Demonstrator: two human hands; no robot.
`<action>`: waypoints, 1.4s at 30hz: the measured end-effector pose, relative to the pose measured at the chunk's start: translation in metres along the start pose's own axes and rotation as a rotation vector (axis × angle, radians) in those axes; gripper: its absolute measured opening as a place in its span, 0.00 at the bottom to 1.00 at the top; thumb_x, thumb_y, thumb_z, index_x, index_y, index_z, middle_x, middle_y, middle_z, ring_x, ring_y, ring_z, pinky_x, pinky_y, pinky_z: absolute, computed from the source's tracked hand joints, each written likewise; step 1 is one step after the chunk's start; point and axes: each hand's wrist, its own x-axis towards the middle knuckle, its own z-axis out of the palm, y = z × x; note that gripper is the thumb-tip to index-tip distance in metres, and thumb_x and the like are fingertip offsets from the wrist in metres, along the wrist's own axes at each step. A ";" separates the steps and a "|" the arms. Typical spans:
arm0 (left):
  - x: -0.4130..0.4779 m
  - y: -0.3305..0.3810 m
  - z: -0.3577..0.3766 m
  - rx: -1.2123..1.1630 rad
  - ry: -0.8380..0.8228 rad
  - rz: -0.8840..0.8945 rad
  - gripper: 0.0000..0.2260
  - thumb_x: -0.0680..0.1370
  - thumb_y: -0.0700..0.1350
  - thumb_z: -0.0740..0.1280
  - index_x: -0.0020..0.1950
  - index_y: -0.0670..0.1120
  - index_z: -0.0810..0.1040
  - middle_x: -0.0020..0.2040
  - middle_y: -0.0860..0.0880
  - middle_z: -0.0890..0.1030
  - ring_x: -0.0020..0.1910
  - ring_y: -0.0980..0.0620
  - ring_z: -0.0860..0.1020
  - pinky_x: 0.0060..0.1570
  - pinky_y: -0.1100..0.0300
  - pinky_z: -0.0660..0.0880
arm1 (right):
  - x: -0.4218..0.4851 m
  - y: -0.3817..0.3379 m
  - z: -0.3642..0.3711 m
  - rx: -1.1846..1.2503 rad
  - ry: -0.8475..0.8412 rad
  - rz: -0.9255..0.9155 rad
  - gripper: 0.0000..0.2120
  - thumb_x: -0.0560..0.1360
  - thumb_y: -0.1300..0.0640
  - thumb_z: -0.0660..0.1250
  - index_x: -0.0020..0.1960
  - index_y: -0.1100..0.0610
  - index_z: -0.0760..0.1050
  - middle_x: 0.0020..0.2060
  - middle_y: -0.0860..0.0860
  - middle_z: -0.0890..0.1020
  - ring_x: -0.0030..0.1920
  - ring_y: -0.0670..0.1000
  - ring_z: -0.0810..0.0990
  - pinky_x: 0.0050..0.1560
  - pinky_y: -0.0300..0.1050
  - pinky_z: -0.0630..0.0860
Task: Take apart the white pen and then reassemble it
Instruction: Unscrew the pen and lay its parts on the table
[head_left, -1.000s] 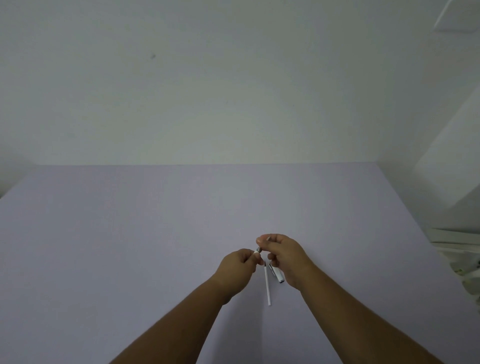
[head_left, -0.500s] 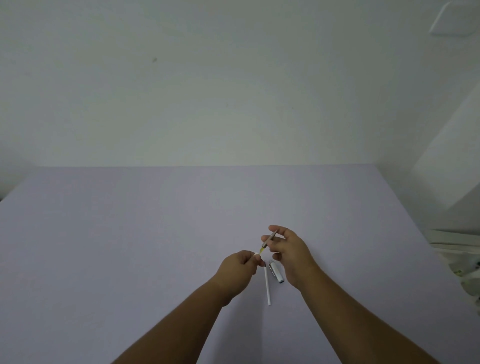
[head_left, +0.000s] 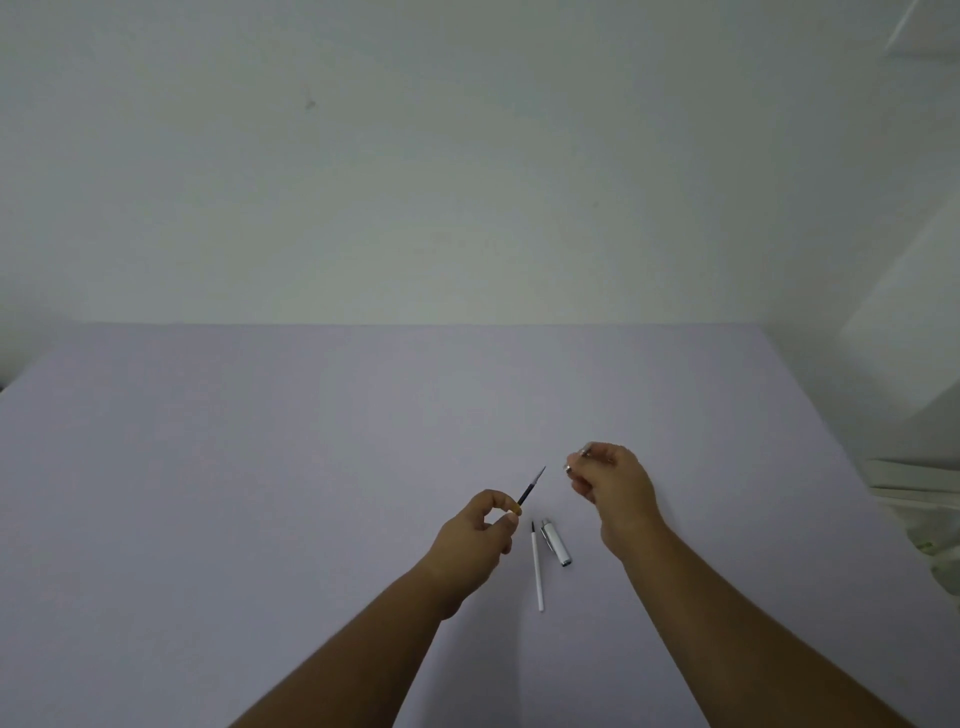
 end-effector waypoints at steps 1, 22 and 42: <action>0.001 -0.002 0.000 -0.002 -0.001 -0.007 0.06 0.80 0.48 0.60 0.48 0.55 0.76 0.37 0.49 0.74 0.30 0.54 0.67 0.27 0.67 0.67 | 0.004 0.006 -0.004 -0.129 -0.001 0.005 0.12 0.71 0.65 0.69 0.54 0.62 0.76 0.41 0.55 0.82 0.39 0.51 0.80 0.54 0.52 0.80; 0.018 -0.030 0.010 0.030 0.006 -0.082 0.06 0.81 0.49 0.59 0.53 0.54 0.75 0.38 0.49 0.75 0.33 0.55 0.69 0.37 0.62 0.68 | 0.016 0.073 -0.024 -1.027 -0.137 -0.130 0.09 0.72 0.64 0.64 0.50 0.63 0.80 0.48 0.60 0.82 0.50 0.58 0.80 0.55 0.52 0.76; 0.018 -0.028 0.014 0.021 -0.013 -0.074 0.06 0.81 0.49 0.59 0.51 0.55 0.76 0.38 0.49 0.75 0.34 0.54 0.69 0.35 0.63 0.68 | 0.020 0.073 -0.037 -0.942 -0.124 -0.118 0.13 0.75 0.63 0.63 0.58 0.59 0.79 0.55 0.57 0.82 0.56 0.55 0.79 0.60 0.44 0.73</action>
